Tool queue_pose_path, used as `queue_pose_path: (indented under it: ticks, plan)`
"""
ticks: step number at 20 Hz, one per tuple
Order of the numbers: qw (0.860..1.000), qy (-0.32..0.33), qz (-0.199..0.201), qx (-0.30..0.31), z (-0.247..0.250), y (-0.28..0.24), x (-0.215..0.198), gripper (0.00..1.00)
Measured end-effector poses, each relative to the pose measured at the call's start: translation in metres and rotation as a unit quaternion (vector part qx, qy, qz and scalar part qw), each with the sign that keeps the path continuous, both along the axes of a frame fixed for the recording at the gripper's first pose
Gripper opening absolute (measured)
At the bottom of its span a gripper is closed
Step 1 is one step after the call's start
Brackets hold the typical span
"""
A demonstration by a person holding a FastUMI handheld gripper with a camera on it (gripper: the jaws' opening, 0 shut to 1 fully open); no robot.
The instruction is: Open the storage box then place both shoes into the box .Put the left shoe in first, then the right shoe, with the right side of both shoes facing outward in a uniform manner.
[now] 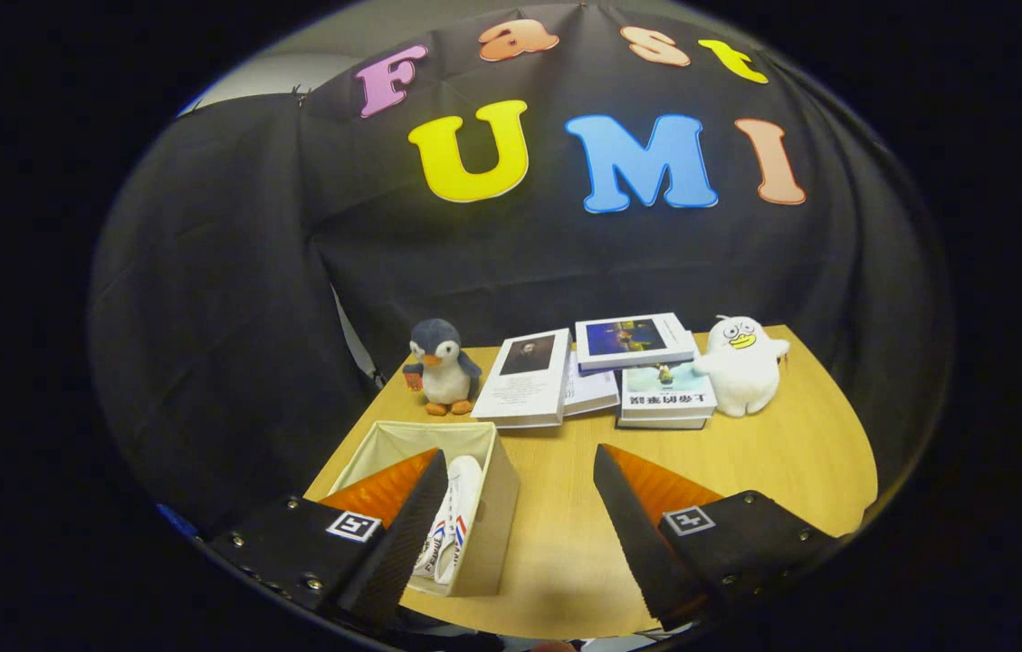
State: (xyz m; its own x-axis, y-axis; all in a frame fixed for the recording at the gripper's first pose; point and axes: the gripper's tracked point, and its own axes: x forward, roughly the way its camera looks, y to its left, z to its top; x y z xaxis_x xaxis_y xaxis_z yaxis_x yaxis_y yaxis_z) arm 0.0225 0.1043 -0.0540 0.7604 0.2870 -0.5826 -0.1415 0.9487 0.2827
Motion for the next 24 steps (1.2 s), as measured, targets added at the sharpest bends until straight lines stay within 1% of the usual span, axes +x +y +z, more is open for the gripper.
queue_pose_path:
  ticks: [5, 9, 12, 17, 24]
  plan:
    - [0.998, -0.050, -0.026, 0.022, 0.040, -0.054, -0.009, 0.98]
    - [0.989, -0.134, -0.065, -0.014, 0.068, -0.111, -0.010, 0.97]
    - [0.981, -0.165, -0.096, -0.020, 0.080, -0.141, -0.018, 0.97]
    - [0.974, -0.186, -0.124, -0.022, 0.079, -0.165, -0.023, 0.98]
    - [0.967, -0.213, -0.135, -0.035, 0.092, -0.172, -0.021, 0.97]
